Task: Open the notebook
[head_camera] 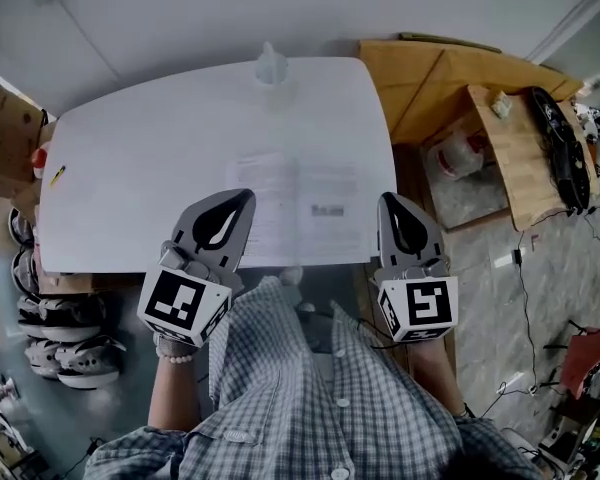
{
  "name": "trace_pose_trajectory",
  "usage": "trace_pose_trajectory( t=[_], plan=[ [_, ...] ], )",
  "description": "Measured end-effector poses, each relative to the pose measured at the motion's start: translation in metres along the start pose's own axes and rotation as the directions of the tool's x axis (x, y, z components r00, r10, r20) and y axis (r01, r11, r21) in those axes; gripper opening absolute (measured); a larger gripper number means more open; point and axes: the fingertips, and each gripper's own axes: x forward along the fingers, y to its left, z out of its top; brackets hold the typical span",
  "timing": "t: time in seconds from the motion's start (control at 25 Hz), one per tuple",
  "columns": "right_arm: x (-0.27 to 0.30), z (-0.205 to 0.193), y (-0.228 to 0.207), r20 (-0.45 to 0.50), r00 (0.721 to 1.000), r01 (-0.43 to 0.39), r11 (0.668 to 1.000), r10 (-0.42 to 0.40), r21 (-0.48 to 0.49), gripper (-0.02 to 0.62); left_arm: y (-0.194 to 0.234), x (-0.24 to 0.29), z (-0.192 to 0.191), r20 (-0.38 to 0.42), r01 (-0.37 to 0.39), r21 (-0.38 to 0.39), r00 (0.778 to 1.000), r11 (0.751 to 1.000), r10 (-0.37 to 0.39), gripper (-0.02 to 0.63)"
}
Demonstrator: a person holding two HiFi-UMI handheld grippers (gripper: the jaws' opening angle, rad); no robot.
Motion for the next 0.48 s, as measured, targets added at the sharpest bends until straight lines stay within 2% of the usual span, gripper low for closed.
trace_pose_trajectory(
  t=[0.28, 0.48],
  plan=[
    [-0.001, 0.035, -0.008, 0.093, 0.996, 0.009, 1.0, -0.011, 0.022, 0.021, -0.004, 0.003, 0.045, 0.077, 0.03, 0.031, 0.996, 0.999, -0.033, 0.008],
    [0.0, 0.047, -0.015, 0.122, 0.992, 0.031, 0.999, -0.034, 0.026, 0.021, -0.006, 0.01, 0.057, 0.11, 0.057, 0.033, 0.992, 0.998, -0.06, 0.008]
  ],
)
